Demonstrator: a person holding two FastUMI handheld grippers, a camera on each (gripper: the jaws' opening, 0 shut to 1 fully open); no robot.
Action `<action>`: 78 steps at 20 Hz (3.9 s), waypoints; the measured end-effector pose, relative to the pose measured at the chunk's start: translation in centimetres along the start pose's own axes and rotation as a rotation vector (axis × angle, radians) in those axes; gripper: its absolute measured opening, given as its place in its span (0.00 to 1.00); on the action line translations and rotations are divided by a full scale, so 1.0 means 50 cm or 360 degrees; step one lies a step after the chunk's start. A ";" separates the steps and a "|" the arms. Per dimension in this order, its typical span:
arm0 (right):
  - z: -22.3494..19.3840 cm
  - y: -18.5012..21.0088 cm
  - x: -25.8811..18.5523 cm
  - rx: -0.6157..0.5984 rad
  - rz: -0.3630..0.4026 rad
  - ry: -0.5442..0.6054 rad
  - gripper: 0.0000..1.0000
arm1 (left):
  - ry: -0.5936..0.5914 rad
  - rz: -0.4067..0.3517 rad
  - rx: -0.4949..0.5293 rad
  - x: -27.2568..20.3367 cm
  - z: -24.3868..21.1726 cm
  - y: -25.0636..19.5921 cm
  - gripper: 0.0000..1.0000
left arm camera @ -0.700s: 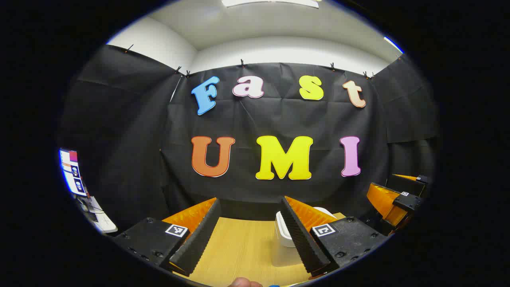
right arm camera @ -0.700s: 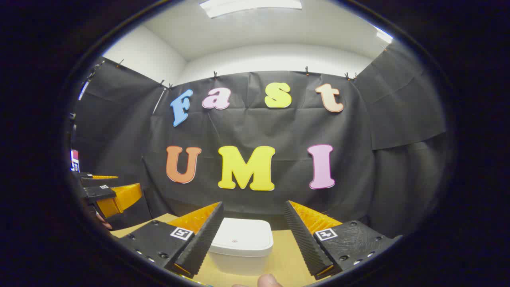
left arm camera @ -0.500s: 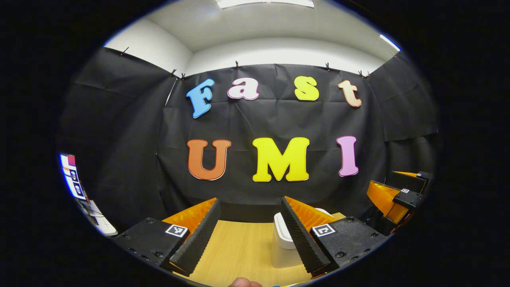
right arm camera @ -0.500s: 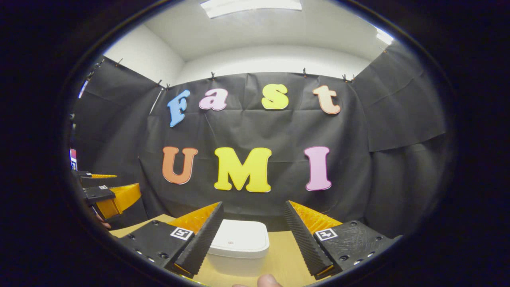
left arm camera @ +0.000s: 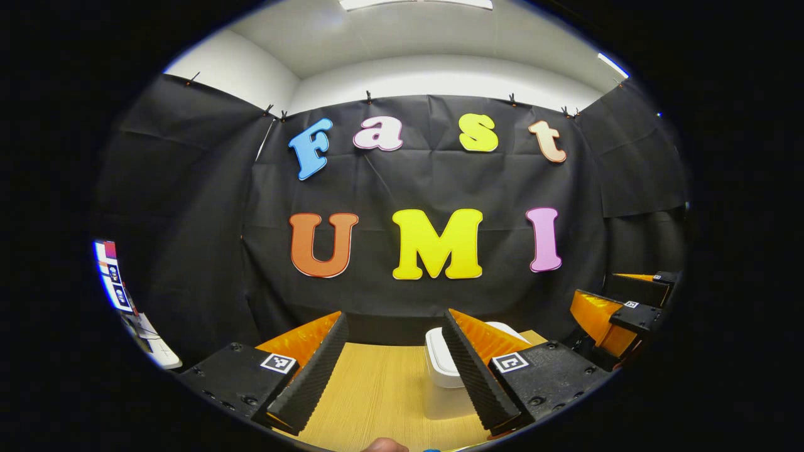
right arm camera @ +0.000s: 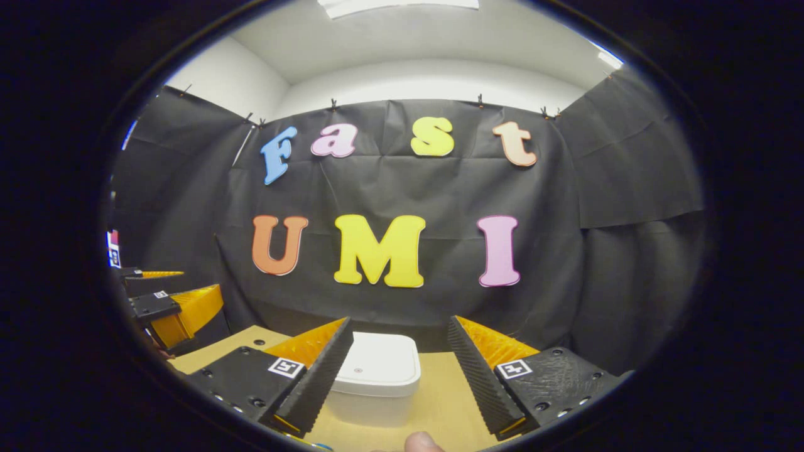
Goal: Press the lid of the desktop garbage bin to open it, pick up the crumpled paper on the desktop and throw it into the bin, then pick up the pop can on the desktop and drop it into the bin, and finally close the garbage bin lid.
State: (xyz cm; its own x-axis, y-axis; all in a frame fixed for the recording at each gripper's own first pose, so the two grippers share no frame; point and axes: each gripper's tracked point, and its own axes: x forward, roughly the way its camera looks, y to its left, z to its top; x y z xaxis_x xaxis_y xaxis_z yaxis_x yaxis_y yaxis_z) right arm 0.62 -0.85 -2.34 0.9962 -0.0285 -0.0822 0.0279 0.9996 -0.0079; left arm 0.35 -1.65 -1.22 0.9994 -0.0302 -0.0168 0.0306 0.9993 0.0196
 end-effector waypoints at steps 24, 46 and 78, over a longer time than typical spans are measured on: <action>-0.237 0.068 0.193 -0.0021 0.0126 0.0608 0.35 | 0.0019 0.0146 0.0082 -0.025 -0.013 0.041 0.98; -0.198 0.070 0.229 0.0095 0.0202 0.0569 0.46 | 0.0091 0.0206 0.0041 -0.016 -0.048 0.036 0.97; -0.385 -0.127 -0.017 -0.0095 0.0105 0.0783 0.96 | 0.1164 -0.0217 -0.0075 -0.135 -0.480 -0.133 0.99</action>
State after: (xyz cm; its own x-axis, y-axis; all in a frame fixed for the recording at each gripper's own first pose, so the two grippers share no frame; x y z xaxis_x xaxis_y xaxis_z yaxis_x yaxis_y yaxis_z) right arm -2.00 -7.27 -21.42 0.8383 0.0211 -0.5447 -0.0529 0.9977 -0.0427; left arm -7.00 -7.61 -25.25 0.7204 -0.1495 -0.6773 0.1365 0.9880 -0.0729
